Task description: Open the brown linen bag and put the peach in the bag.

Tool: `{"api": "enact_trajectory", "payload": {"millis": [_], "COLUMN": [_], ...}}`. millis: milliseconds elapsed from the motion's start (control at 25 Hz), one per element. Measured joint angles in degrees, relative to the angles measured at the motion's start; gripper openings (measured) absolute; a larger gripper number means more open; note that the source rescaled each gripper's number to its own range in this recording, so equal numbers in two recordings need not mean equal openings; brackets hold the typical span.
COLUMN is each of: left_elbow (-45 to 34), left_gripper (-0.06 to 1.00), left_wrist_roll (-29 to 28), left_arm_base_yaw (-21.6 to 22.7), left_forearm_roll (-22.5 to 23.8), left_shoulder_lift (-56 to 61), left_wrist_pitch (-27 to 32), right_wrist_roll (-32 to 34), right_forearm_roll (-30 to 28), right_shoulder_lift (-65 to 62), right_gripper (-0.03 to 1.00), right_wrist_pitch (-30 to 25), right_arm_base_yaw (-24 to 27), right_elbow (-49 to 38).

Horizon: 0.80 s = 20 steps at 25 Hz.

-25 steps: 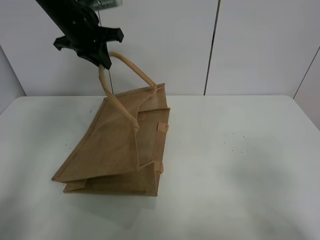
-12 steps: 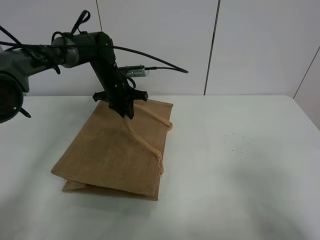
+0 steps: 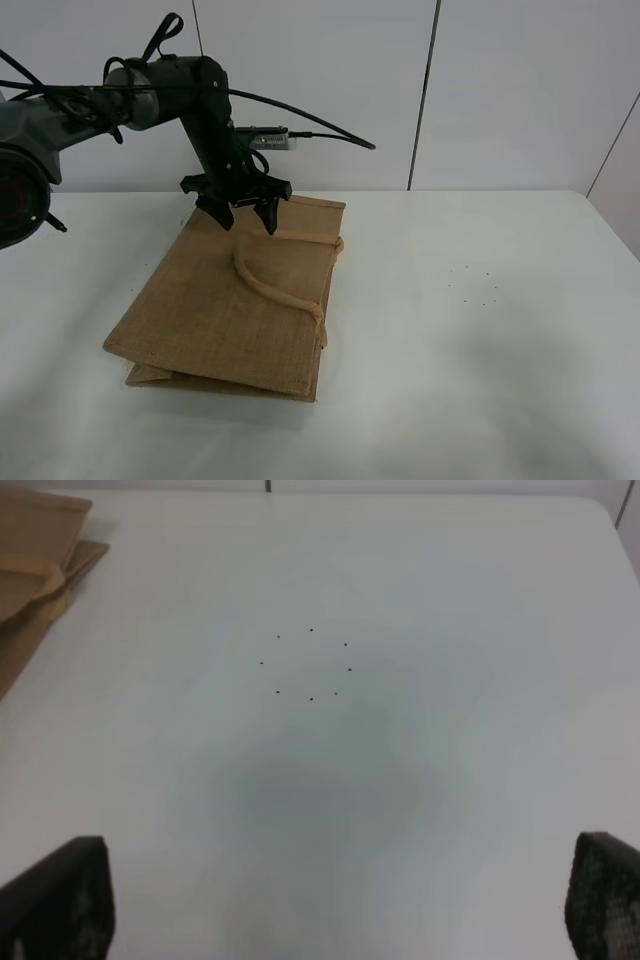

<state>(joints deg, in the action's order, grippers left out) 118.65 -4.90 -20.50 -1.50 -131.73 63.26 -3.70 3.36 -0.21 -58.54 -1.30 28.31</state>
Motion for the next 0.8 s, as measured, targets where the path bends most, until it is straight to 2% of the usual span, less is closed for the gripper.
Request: {"api": "enact_trajectory", "payload": {"millis": [80, 200, 640, 800], "left_elbow": [0.37, 0.52, 0.52, -1.41], "left_gripper": [1.0, 1.0, 1.0, 1.0], "left_wrist_roll": [-0.88, -1.31, -1.63, -1.63], "left_arm_base_yaw": [0.31, 2.02, 16.25, 18.04], "left_forearm_roll": [3.55, 5.46, 5.9, 5.2], "left_shoulder_lift": [0.82, 1.49, 1.55, 3.13], "left_wrist_pitch": [0.45, 1.33, 3.25, 3.37], "right_wrist_roll": [0.0, 0.0, 0.0, 0.0], "right_forearm_roll": [0.0, 0.02, 0.02, 0.02], "right_shoulder_lift": [0.0, 0.0, 0.0, 0.0], "right_gripper": [1.0, 1.0, 1.0, 1.0], "right_wrist_pitch": [0.0, 0.0, 0.0, 0.0], "right_arm_base_yaw": [0.0, 0.0, 0.0, 0.0], "right_elbow": [0.0, 0.0, 0.0, 0.0]}}
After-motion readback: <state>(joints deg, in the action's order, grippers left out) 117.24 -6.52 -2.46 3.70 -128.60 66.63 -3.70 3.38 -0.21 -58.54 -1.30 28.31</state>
